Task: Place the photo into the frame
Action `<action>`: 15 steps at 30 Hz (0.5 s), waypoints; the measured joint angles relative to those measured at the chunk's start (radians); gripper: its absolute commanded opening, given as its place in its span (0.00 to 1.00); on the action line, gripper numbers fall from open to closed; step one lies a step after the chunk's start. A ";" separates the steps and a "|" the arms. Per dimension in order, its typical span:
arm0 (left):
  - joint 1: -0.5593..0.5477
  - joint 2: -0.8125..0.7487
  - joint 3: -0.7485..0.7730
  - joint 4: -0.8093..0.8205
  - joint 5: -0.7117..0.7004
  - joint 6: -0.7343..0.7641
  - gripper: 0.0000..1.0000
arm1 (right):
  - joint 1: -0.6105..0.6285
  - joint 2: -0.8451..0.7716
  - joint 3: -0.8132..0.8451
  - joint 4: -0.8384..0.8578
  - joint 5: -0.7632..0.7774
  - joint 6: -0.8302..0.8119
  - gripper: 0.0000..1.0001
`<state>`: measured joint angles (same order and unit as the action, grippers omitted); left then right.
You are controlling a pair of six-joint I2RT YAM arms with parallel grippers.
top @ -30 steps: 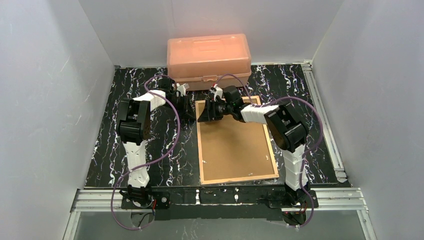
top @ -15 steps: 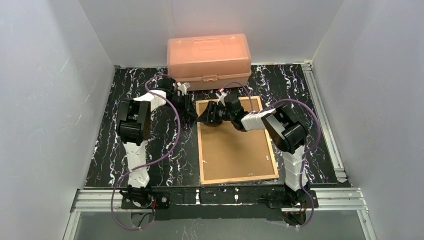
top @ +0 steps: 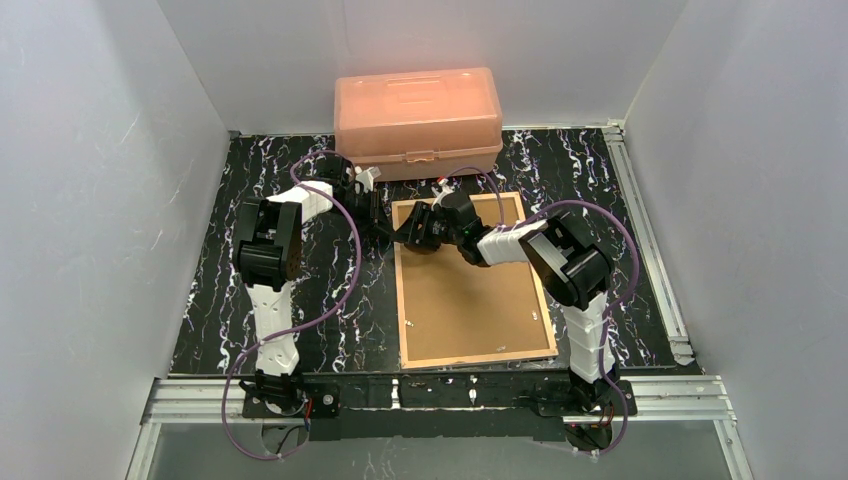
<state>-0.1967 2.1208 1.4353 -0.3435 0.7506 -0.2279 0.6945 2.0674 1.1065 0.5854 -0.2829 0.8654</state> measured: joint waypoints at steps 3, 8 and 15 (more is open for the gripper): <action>0.000 0.000 0.000 0.001 0.002 -0.001 0.12 | 0.003 -0.002 -0.002 0.000 0.016 0.000 0.64; 0.000 0.000 -0.001 0.003 0.003 -0.001 0.11 | 0.003 -0.002 -0.002 0.001 0.019 0.004 0.63; 0.000 0.000 -0.003 0.007 0.007 -0.005 0.11 | 0.011 0.003 0.005 0.000 0.023 0.019 0.63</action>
<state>-0.1963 2.1208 1.4322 -0.3367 0.7574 -0.2329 0.7055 2.0701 1.1110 0.5858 -0.2600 0.8841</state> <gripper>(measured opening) 0.116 0.632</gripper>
